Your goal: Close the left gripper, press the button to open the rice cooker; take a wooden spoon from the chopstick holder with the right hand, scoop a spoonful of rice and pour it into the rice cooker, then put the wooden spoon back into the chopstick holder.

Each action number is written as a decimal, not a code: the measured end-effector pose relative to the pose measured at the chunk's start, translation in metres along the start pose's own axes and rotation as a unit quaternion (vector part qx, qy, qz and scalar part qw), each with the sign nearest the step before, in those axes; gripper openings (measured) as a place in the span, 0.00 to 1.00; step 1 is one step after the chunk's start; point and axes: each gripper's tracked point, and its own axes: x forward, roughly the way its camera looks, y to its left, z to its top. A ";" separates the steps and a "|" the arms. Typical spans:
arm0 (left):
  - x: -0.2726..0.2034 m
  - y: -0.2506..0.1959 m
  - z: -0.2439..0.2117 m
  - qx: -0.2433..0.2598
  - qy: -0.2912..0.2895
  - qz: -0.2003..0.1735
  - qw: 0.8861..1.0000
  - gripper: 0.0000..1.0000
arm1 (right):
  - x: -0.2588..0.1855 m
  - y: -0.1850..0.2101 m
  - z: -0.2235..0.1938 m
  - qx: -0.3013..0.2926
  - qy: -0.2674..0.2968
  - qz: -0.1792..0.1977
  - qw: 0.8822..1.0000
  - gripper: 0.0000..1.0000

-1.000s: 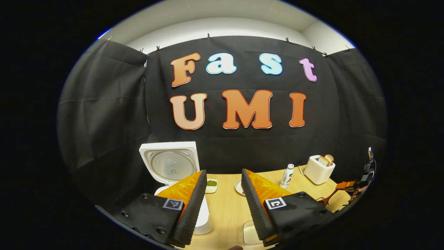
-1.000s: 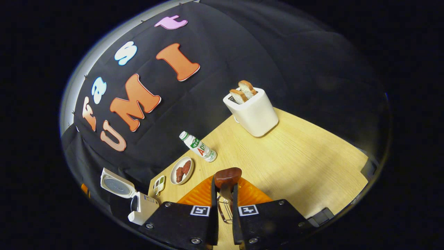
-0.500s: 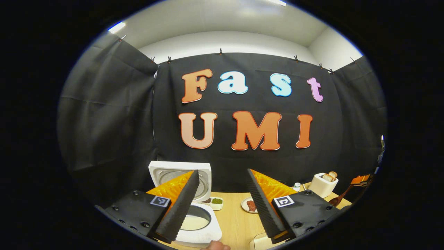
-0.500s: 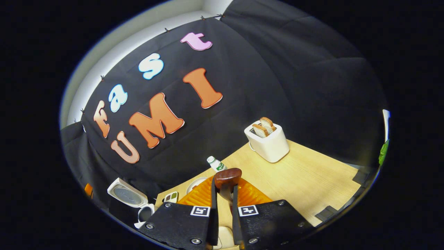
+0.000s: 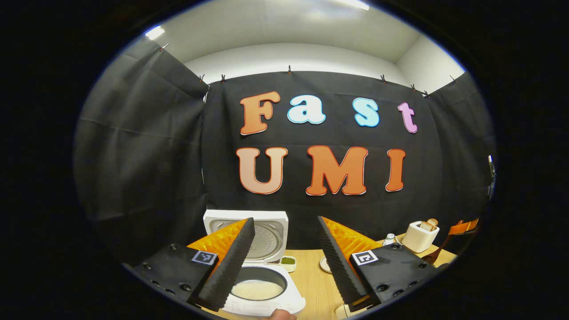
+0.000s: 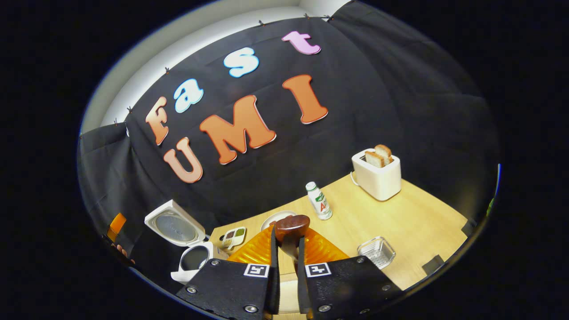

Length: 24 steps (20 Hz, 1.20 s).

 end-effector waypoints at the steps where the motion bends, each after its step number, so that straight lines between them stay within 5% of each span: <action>1: 0.000 0.005 -0.002 -0.001 0.003 0.000 1.000 0.94 | 0.000 0.007 -0.011 0.001 0.010 0.006 1.000 0.16; 10: -0.002 0.040 -0.015 -0.003 0.010 0.010 1.000 0.94 | 0.027 0.023 -0.105 -0.125 0.089 -0.015 0.988 0.15; 21: 0.004 0.059 -0.019 0.014 0.016 0.029 0.999 0.94 | 0.055 0.042 -0.169 -0.336 0.094 -0.004 0.937 0.16; 24: 0.006 0.062 -0.020 0.019 0.018 0.029 0.999 0.94 | 0.059 0.047 -0.179 -0.303 0.105 -0.001 0.947 0.16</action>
